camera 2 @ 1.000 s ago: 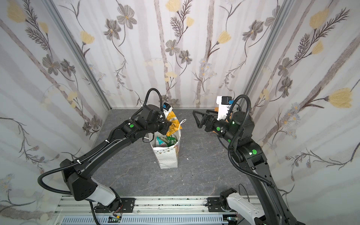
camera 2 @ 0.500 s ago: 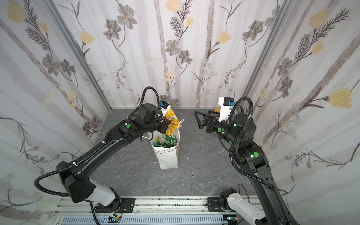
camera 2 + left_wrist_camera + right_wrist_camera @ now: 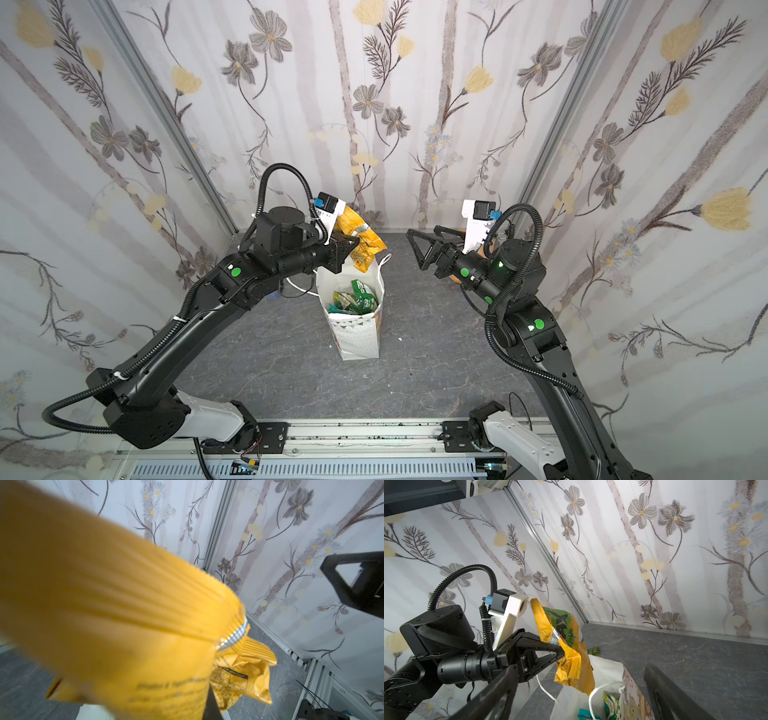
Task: Take the snacks out of the paper bag
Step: Pick up the snack from the paper bag.
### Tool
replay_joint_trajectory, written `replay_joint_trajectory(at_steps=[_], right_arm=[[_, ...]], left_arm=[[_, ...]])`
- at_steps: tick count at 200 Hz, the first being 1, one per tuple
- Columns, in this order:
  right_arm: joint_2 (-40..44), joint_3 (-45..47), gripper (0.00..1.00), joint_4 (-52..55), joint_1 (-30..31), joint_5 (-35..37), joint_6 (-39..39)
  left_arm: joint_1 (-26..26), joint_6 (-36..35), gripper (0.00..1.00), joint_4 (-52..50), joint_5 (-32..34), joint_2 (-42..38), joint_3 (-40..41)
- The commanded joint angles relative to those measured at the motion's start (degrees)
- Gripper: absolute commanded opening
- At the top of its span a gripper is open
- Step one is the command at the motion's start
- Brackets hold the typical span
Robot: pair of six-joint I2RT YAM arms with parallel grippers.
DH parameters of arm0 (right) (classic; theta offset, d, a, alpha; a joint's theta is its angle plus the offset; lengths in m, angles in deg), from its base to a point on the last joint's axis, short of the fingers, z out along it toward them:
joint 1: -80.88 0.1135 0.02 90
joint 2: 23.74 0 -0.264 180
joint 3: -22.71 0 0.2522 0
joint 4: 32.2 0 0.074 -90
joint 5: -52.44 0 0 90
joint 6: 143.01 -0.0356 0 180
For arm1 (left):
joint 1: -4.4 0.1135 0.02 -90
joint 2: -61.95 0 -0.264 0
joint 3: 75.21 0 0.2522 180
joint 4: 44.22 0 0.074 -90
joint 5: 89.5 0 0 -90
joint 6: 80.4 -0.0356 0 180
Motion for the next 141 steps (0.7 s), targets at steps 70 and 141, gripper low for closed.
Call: replay_joint_trajectory(at_steps=[70,141], right_arm=[[-9.3,-2.7,0.93,-7.3,7.2,-4.1,-0.7],[-16.6,-6.6,0.73,-8.6,9.8,-5.5,-1.3]], left_arm=[[0.0,5.5,0.0,0.6,-4.0,2.6,-6.9],[0.0,7.7,0.0,0.4,-8.3,4.0,-8.8]])
